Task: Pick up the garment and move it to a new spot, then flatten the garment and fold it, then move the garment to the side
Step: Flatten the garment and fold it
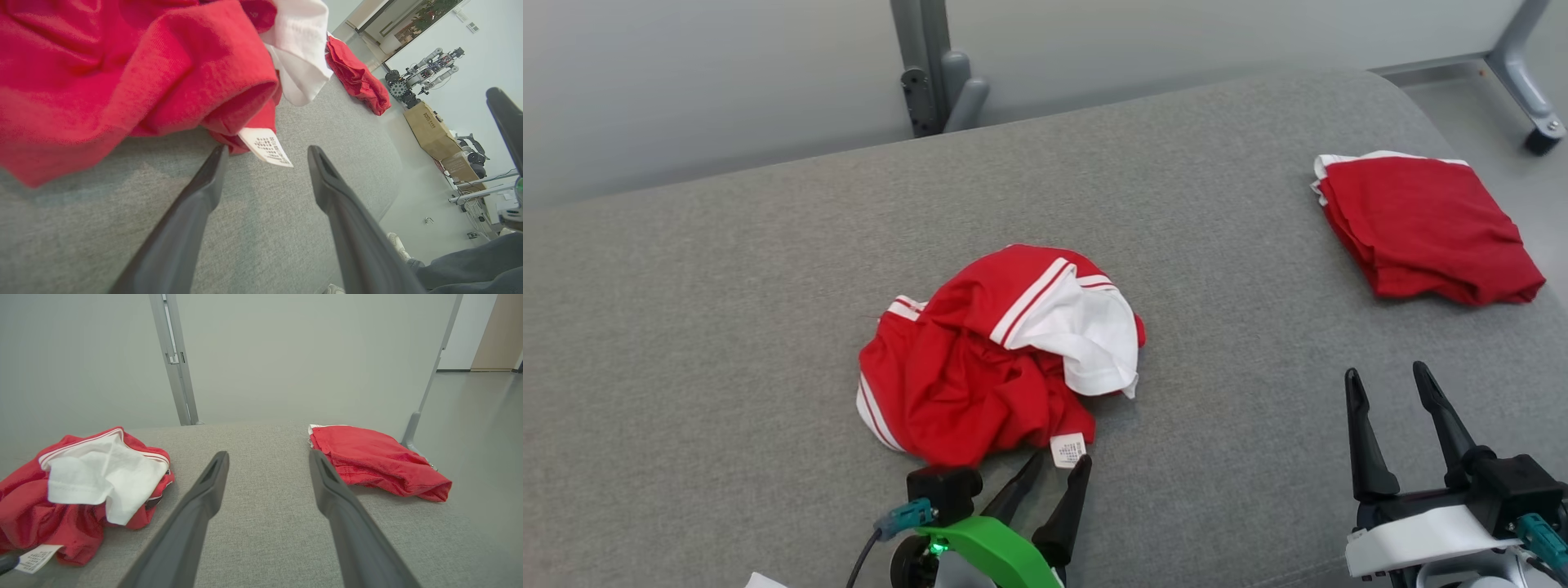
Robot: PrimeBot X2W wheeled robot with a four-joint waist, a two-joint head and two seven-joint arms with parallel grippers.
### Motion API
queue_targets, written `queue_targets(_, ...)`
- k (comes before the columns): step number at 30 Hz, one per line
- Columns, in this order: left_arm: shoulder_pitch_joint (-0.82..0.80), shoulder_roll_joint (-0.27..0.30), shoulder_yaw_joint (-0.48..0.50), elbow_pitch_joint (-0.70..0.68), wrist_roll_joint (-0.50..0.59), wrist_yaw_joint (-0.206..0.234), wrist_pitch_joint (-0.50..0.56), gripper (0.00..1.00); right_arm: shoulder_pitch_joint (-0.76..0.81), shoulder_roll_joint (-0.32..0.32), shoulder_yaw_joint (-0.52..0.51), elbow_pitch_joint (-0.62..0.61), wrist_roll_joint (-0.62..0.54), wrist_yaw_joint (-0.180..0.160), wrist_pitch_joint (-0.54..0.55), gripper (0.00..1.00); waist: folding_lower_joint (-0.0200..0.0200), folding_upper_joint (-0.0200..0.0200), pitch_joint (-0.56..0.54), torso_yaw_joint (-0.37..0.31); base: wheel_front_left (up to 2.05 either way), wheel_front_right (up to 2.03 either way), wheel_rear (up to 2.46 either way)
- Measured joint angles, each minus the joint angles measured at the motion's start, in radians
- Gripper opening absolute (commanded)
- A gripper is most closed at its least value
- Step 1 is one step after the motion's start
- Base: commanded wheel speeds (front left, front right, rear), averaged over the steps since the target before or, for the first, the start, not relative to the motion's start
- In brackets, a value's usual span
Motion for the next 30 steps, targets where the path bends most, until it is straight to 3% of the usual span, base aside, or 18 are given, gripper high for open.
queue_targets(3,-0.041,0.000,-0.031,0.064,-0.047,0.025,-0.022,1.00,0.000,0.000,0.004,0.002,0.004,0.000,0.000,1.00,0.0000,0.0000,0.022,-0.045,0.00,0.00,0.00)
queue_targets(7,-0.062,0.000,-0.046,0.093,-0.087,0.010,-0.041,1.00,0.000,0.000,-0.001,0.002,0.010,0.000,0.000,1.00,0.0000,0.0000,0.039,-0.078,0.00,0.00,0.00)
queue_targets(8,-0.067,-0.001,-0.039,0.097,-0.100,0.008,-0.044,0.90,0.000,0.000,-0.001,0.002,0.011,0.000,0.000,1.00,0.0000,0.0000,0.043,-0.084,0.00,0.00,0.00)
queue_targets(9,-0.070,-0.001,-0.027,0.100,-0.110,0.006,-0.048,0.48,0.000,0.000,-0.002,0.003,0.011,0.000,0.000,1.00,0.0000,0.0000,0.045,-0.088,0.00,0.00,0.00)
queue_targets(10,-0.074,0.000,-0.018,0.103,-0.116,0.005,-0.051,0.31,0.000,0.000,-0.004,0.003,0.011,0.000,0.000,1.00,0.0000,0.0000,0.047,-0.091,0.00,0.00,0.00)
queue_targets(11,-0.075,0.000,-0.009,0.104,-0.117,0.001,-0.052,0.00,0.001,0.000,-0.007,0.003,0.013,0.000,0.000,1.00,0.0000,0.0000,0.049,-0.091,0.00,0.00,0.00)
queue_targets(17,-0.075,0.004,0.018,0.087,-0.104,-0.015,-0.055,0.00,0.000,0.000,-0.006,0.004,0.014,0.000,0.000,1.00,0.0000,0.0000,0.048,-0.072,0.00,0.00,0.00)
queue_targets(23,-0.058,0.070,0.030,-0.005,-0.075,-0.018,-0.054,0.00,-0.003,0.000,-0.002,0.002,0.020,0.000,0.000,1.00,0.0000,0.0000,0.042,-0.048,0.00,0.00,0.00)
queue_targets(26,-0.056,0.155,0.045,-0.160,-0.075,0.003,0.003,0.00,-0.004,0.000,-0.011,0.002,0.024,0.000,0.000,1.00,0.0000,0.0000,0.043,-0.037,0.00,0.00,0.00)
queue_targets(30,-0.059,0.367,0.066,-0.454,-0.070,0.054,0.181,0.00,0.000,0.000,-0.016,0.005,0.036,0.000,0.000,1.00,0.0000,0.0000,0.042,-0.016,0.00,0.00,0.00)
